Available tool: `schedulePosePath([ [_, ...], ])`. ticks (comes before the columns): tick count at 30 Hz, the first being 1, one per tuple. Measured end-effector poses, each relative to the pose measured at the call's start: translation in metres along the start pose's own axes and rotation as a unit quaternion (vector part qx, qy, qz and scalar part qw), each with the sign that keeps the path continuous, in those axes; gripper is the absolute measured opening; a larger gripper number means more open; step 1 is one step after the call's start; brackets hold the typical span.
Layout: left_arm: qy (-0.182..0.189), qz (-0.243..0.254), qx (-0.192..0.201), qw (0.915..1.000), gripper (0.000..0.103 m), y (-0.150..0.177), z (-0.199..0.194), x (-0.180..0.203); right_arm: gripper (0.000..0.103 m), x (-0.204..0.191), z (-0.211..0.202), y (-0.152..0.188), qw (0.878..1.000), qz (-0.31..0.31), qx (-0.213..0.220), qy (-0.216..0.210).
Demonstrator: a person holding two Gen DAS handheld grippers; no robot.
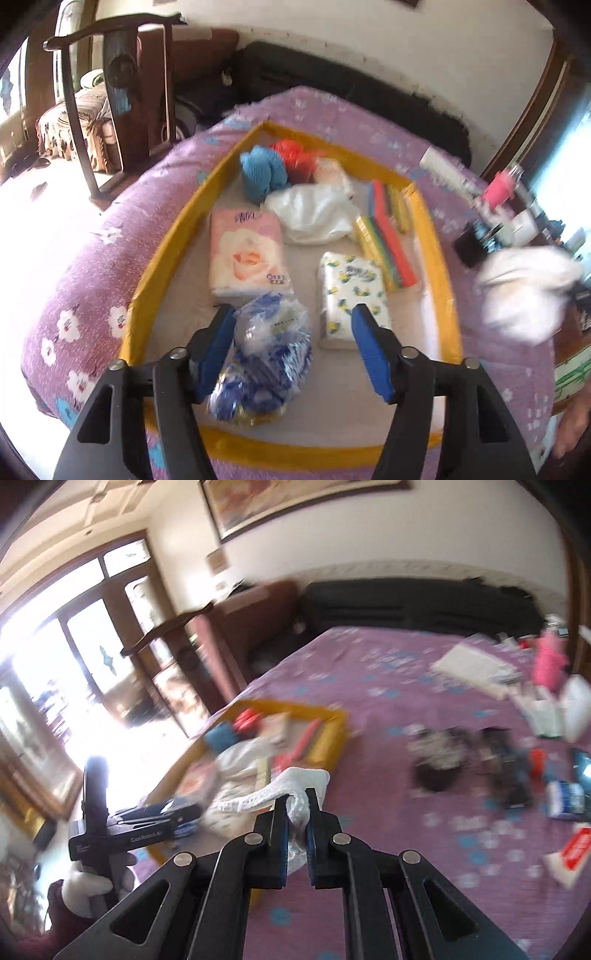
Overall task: Organize soft objects
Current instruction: 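Open the right tool to drop the white cloth into the tray, then move the left tool to the black snack bag while the right tool reaches the white wet-wipe pack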
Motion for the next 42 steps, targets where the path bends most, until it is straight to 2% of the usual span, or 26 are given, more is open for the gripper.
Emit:
schedulePosePath([
  [3,0.013,-0.015,0.033,0.9993,0.072,-0.003,-0.021,-0.006,0.009,-0.025,0.033,0.007,0.999,-0.011,-0.039,-0.029],
  [5,0.017,-0.022,0.047,0.9985,0.073,-0.004,-0.031,-0.011,0.009,-0.039,0.061,0.017,0.996,-0.021,-0.08,-0.044],
  [9,0.016,-0.02,0.056,0.9981,0.073,-0.001,-0.039,-0.017,0.009,-0.043,0.107,0.032,0.989,-0.056,-0.136,0.008],
  [12,0.014,-0.012,0.056,0.9983,0.073,0.003,-0.042,-0.02,0.009,-0.039,0.13,0.036,0.985,-0.072,-0.153,0.045],
  [20,0.014,-0.017,0.057,0.9981,0.074,0.003,-0.044,-0.027,0.012,-0.019,0.144,0.03,0.976,-0.103,-0.151,0.116],
  [22,0.013,-0.017,0.057,0.9981,0.074,0.005,-0.045,-0.026,0.014,-0.018,0.14,0.027,0.98,-0.093,-0.144,0.101],
  [24,0.01,-0.013,0.058,0.9982,0.074,0.005,-0.046,-0.024,0.019,-0.019,0.125,0.019,0.987,-0.077,-0.115,0.08],
  [25,0.007,-0.01,0.059,0.9982,0.074,0.006,-0.046,-0.023,0.03,-0.019,0.117,0.015,0.989,-0.072,-0.101,0.075],
  [26,0.005,-0.007,0.06,0.9982,0.075,0.006,-0.047,-0.021,0.047,-0.018,0.109,0.011,0.992,-0.068,-0.083,0.071],
  [27,0.002,-0.005,0.061,0.9981,0.075,0.007,-0.048,-0.019,0.057,-0.016,0.093,0.006,0.994,-0.063,-0.056,0.069],
  [28,0.001,-0.004,0.062,0.9981,0.075,0.008,-0.048,-0.018,0.073,-0.016,0.082,0.003,0.995,-0.062,-0.039,0.072],
  [29,0.001,-0.003,0.062,0.9981,0.075,0.008,-0.049,-0.015,0.078,-0.013,0.068,0.001,0.995,-0.064,-0.017,0.077],
  [33,0.015,0.013,0.068,0.9975,0.075,0.011,-0.055,0.004,0.078,0.009,0.026,0.006,0.991,-0.074,0.017,0.106],
  [35,0.032,0.029,0.074,0.9963,0.076,0.014,-0.06,0.02,0.081,0.034,0.004,0.017,0.988,-0.067,0.024,0.134],
  [37,0.055,0.054,0.079,0.9939,0.081,0.019,-0.064,0.043,0.081,0.067,-0.016,0.03,0.986,-0.045,0.025,0.161],
  [40,0.091,0.091,0.071,0.9891,0.083,0.032,-0.064,0.081,0.081,0.13,-0.044,0.053,0.98,0.021,0.018,0.199],
  [42,0.112,0.111,0.057,0.9859,0.083,0.043,-0.061,0.105,0.081,0.174,-0.061,0.07,0.975,0.088,0.019,0.201],
])
Point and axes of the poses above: each gripper's, at about its wrist camera, not at the fingertips, and z roughly the way its jaws point, x to its right, y to its underside, the point moved 8 cm from there along z, roughly the way its jaws point, and after that the axes turned 8 degrees about -z, right-handed, at the moved point
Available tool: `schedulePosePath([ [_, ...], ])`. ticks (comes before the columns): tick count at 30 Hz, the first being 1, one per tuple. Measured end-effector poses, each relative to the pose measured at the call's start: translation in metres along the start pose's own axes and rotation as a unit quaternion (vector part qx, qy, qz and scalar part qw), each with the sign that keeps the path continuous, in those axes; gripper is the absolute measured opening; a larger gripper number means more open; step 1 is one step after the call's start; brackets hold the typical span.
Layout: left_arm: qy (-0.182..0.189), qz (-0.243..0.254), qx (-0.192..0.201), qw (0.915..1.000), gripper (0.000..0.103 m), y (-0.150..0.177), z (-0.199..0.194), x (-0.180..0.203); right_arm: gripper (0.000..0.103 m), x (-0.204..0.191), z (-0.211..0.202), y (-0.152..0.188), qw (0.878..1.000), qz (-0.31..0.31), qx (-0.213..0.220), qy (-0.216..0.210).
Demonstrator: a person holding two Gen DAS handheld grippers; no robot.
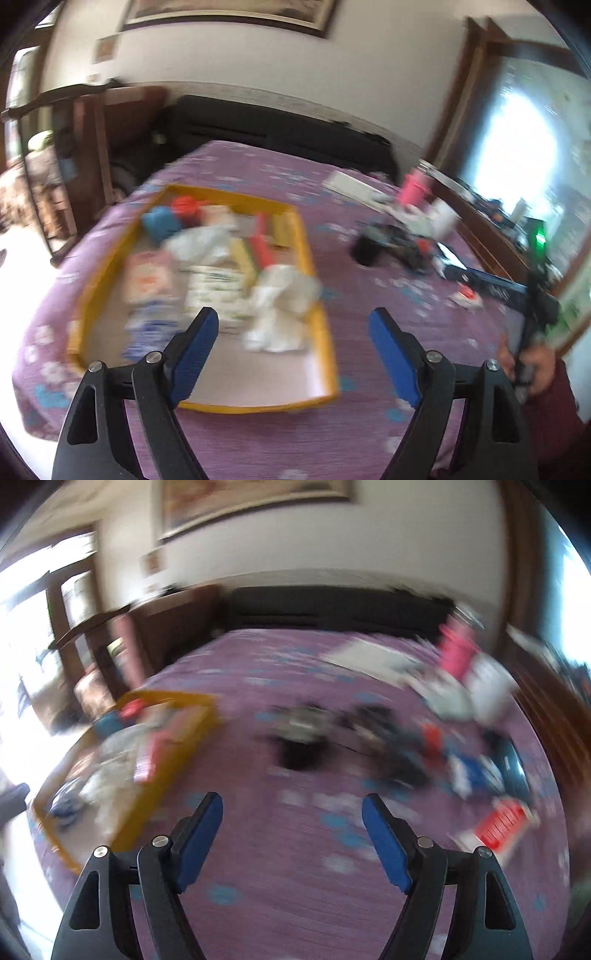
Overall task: Organize soft objects
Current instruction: 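Move the left tool to the black snack bag while the right tool reaches the white wet-wipe pack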
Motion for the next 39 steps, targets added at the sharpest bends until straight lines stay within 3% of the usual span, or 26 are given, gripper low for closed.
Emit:
schedulePosePath([
  [3,0.022,0.024,-0.029,0.9991,0.083,0.014,0.02,0.036,0.082,0.052,0.004,0.012,0.998,0.062,-0.02,0.009],
  [6,0.038,0.043,-0.059,0.9966,0.083,0.03,0.039,0.063,0.082,0.077,0.016,0.014,0.997,0.068,-0.035,0.027],
  [10,0.048,0.072,-0.093,0.9919,0.083,0.049,0.058,0.087,0.081,0.086,0.04,0.008,0.997,0.058,-0.049,0.034],
  [17,0.045,0.076,-0.109,0.99,0.083,0.049,0.078,0.088,0.08,0.08,0.099,-0.036,0.996,0.007,-0.066,0.055],
  [20,0.043,0.073,-0.114,0.9898,0.083,0.047,0.084,0.084,0.058,0.079,0.136,-0.049,0.994,-0.005,-0.096,0.059],
  [22,0.04,0.072,-0.116,0.9898,0.083,0.045,0.087,0.081,0.051,0.081,0.153,-0.051,0.992,-0.009,-0.111,0.066],
  [24,0.039,0.068,-0.118,0.9899,0.083,0.044,0.088,0.079,0.029,0.084,0.165,-0.051,0.99,-0.009,-0.124,0.072],
  [31,0.043,0.061,-0.114,0.9907,0.083,0.041,0.085,0.079,0.027,0.073,0.133,-0.022,0.99,0.027,-0.137,0.032],
  [37,0.055,0.063,-0.12,0.9892,0.083,0.047,0.08,0.094,0.03,0.008,0.076,0.032,0.989,0.013,-0.143,-0.036],
  [39,0.057,0.07,-0.122,0.9884,0.083,0.051,0.078,0.1,0.038,-0.015,0.062,0.046,0.987,0.0,-0.143,-0.076],
])
Point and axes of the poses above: each gripper's, at about its wrist camera, not at the fingertips, and z roughly the way its jaws point, x to its right, y to its underside, the point moved 8 cm from there along z, roughly the way its jaws point, and after that the axes turned 8 degrees about -z, right-handed, at the moved point
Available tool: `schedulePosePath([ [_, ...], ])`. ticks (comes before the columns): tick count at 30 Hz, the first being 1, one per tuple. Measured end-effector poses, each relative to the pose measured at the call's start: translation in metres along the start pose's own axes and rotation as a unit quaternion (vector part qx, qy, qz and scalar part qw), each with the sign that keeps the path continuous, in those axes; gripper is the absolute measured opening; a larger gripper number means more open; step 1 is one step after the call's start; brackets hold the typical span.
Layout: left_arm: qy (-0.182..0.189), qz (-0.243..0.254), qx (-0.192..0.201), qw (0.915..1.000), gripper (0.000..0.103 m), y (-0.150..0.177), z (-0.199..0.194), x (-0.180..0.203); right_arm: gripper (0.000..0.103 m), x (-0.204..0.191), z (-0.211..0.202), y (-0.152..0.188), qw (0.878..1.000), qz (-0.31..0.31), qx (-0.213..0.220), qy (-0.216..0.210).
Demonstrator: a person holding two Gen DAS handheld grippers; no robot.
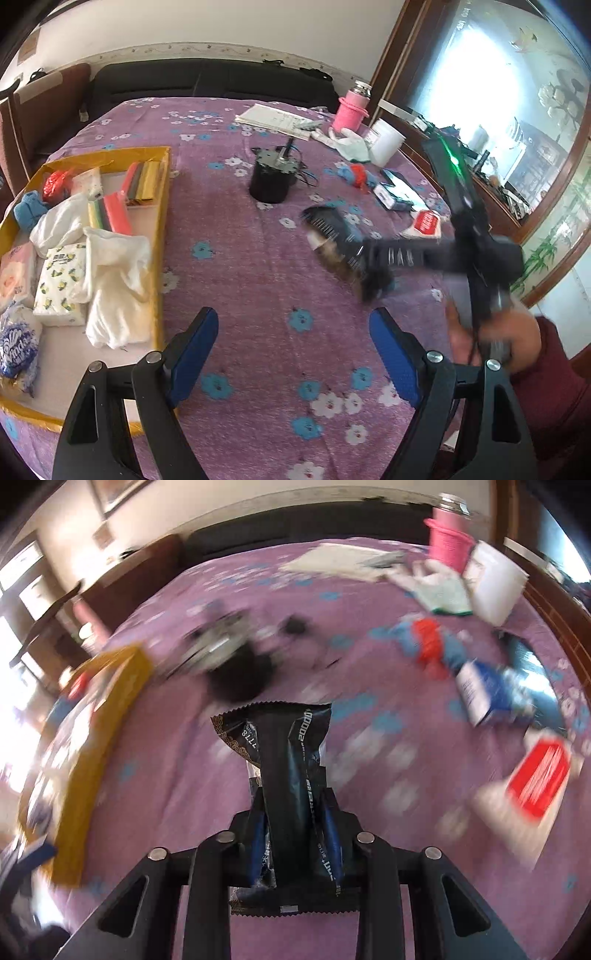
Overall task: Organize soft objects
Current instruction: 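Move the left tool to the black snack bag while the right tool reaches the white wet-wipe pack, then grasp the black snack bag with the left tool while the right tool grasps the wet-wipe pack, then carry the black bag toward the tray while the right tool carries the wet-wipe pack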
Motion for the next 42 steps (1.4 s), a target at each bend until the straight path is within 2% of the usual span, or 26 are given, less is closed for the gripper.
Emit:
schedulePosePath([
  [1,-0.002,0.004,-0.001,1.0,0.083,0.002,-0.001,0.003,0.046,-0.008,-0.006,0.006,1.0,-0.005,0.003,-0.021],
  [3,-0.008,0.013,-0.003,0.9999,0.083,0.006,-0.003,0.007,0.048,-0.004,-0.027,0.009,0.999,-0.004,0.038,-0.022],
  [4,-0.01,0.016,-0.005,0.9998,0.083,0.008,-0.003,0.009,0.056,0.006,-0.043,0.009,0.998,0.0,0.062,-0.008],
  [5,-0.012,0.017,-0.007,0.9998,0.083,0.009,-0.004,0.009,0.069,0.023,-0.059,0.009,0.996,0.013,0.086,0.012],
  [7,-0.018,0.019,-0.011,0.9996,0.083,0.011,-0.001,0.011,0.084,0.06,-0.085,0.014,0.991,0.053,0.117,0.04],
  [8,-0.022,0.018,-0.014,0.9995,0.083,0.01,0.002,0.011,0.085,0.082,-0.096,0.018,0.987,0.08,0.126,0.051],
  [13,-0.026,0.001,-0.042,0.9988,0.083,0.001,0.033,0.022,0.085,0.17,-0.122,0.045,0.968,0.188,0.133,0.097],
  [15,-0.02,-0.006,-0.056,0.9982,0.083,-0.002,0.045,0.03,0.085,0.191,-0.122,0.049,0.963,0.212,0.128,0.104],
  [18,-0.017,0.009,-0.067,0.9976,0.083,-0.01,0.068,0.047,0.085,0.211,-0.11,0.051,0.959,0.241,0.114,0.097],
  [24,-0.041,0.015,-0.088,0.9952,0.083,-0.024,0.112,0.053,0.085,0.215,-0.076,0.04,0.96,0.252,0.092,0.08],
  [29,-0.053,0.022,-0.097,0.9936,0.083,-0.028,0.138,0.055,0.085,0.21,-0.058,0.024,0.963,0.24,0.085,0.093],
  [32,-0.067,0.049,-0.09,0.9925,0.083,-0.024,0.145,0.06,0.084,0.209,-0.049,0.02,0.964,0.234,0.075,0.103],
  [33,-0.071,0.056,-0.085,0.9923,0.072,-0.024,0.144,0.061,0.083,0.209,-0.046,0.019,0.964,0.232,0.073,0.109],
  [34,-0.078,0.063,-0.077,0.992,0.063,-0.024,0.143,0.061,0.075,0.209,-0.044,0.019,0.964,0.229,0.072,0.116],
  [35,-0.084,0.069,-0.072,0.9915,0.048,-0.024,0.141,0.061,0.068,0.21,-0.043,0.019,0.964,0.225,0.07,0.121],
  [36,-0.07,0.063,-0.074,0.9929,0.047,-0.024,0.139,0.061,0.067,0.21,-0.044,0.018,0.965,0.223,0.074,0.121],
  [38,-0.056,0.05,-0.074,0.9944,0.045,-0.025,0.135,0.058,0.053,0.208,-0.047,0.017,0.967,0.214,0.078,0.115],
  [42,-0.038,0.034,-0.05,0.9975,0.045,-0.029,0.113,0.055,0.05,0.199,-0.062,0.018,0.97,0.194,0.092,0.112],
])
Point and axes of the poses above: each gripper's, at about its wrist camera, not at the fingertips, and z roughly the way its jaws point, x to its right, y to its underside, the point moved 8 cm from there along z, roughly the way its jaws point, and after that the axes turned 8 degrees about -z, right-handed, at the moved point
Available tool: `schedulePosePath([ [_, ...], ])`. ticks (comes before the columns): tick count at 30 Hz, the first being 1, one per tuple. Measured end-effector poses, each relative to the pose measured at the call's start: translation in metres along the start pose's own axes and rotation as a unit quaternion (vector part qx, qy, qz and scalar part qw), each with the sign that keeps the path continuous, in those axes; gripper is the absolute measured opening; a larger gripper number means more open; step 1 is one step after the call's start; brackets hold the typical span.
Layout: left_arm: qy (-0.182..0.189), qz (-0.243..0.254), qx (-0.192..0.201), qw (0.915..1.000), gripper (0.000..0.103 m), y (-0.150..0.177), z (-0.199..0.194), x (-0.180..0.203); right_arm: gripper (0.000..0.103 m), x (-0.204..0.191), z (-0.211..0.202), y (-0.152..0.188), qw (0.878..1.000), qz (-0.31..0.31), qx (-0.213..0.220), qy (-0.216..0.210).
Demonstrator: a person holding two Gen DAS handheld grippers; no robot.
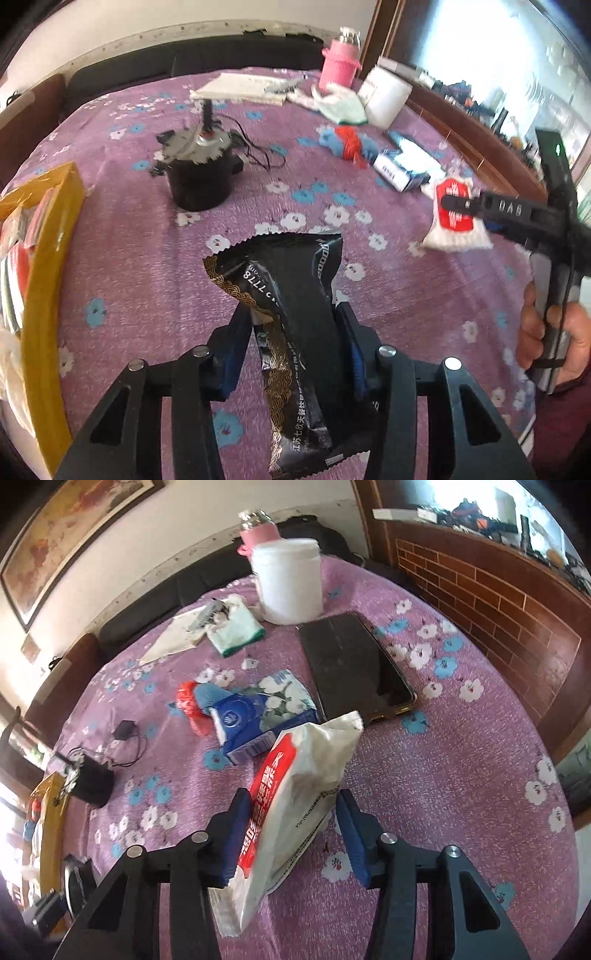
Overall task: Organize soft objects
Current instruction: 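Carry the black bag toward the tray while the right tool carries the wet-wipe pack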
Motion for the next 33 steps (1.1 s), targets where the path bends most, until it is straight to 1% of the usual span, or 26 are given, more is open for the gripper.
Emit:
schedulePosePath([
  [5,0.029,-0.018,0.025,0.9991,0.045,0.001,-0.032,0.001,0.049,-0.007,-0.031,0.003,1.0,-0.003,0.025,-0.015],
  [9,0.055,-0.039,0.036,0.9971,0.045,0.01,-0.058,-0.006,0.049,-0.024,-0.058,0.004,0.998,-0.014,0.045,-0.037],
  [12,0.059,-0.055,0.048,0.9956,0.045,0.017,-0.079,-0.021,0.05,-0.046,-0.072,0.008,0.997,-0.029,0.05,-0.06],
  [14,0.056,-0.071,0.061,0.994,0.045,0.02,-0.097,-0.038,0.05,-0.065,-0.079,0.011,0.995,-0.043,0.051,-0.075],
  [16,0.044,-0.087,0.075,0.9924,0.045,0.022,-0.115,-0.061,0.05,-0.087,-0.085,0.013,0.993,-0.061,0.052,-0.089],
  [19,0.012,-0.118,0.096,0.9883,0.045,0.027,-0.141,-0.105,0.05,-0.126,-0.092,0.02,0.988,-0.09,0.053,-0.115],
  [21,-0.011,-0.143,0.109,0.9836,0.045,0.031,-0.155,-0.137,0.05,-0.154,-0.095,0.026,0.983,-0.108,0.05,-0.138],
  [23,-0.034,-0.174,0.115,0.9773,0.045,0.037,-0.166,-0.172,0.05,-0.18,-0.094,0.032,0.979,-0.124,0.044,-0.158],
  [26,-0.051,-0.212,0.112,0.9696,0.046,0.045,-0.171,-0.21,0.05,-0.221,-0.091,0.043,0.971,-0.151,0.033,-0.184],
  [28,-0.062,-0.228,0.104,0.966,0.046,0.049,-0.166,-0.227,0.05,-0.247,-0.089,0.051,0.965,-0.166,0.023,-0.201],
  [30,-0.066,-0.247,0.088,0.9628,0.046,0.053,-0.155,-0.243,0.05,-0.27,-0.087,0.058,0.959,-0.182,0.015,-0.215],
  [33,-0.068,-0.259,0.074,0.9606,0.046,0.054,-0.142,-0.257,0.05,-0.302,-0.086,0.069,0.951,-0.207,0.006,-0.228],
])
Point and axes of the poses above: each gripper's, at about its wrist camera, not at the fingertips, and z roughly the way its jaws point, x to its right, y to its underside, the point moved 8 cm from there along z, roughly the way its jaws point, and after that the axes turned 8 degrees about -z, right-handed, at the moved point
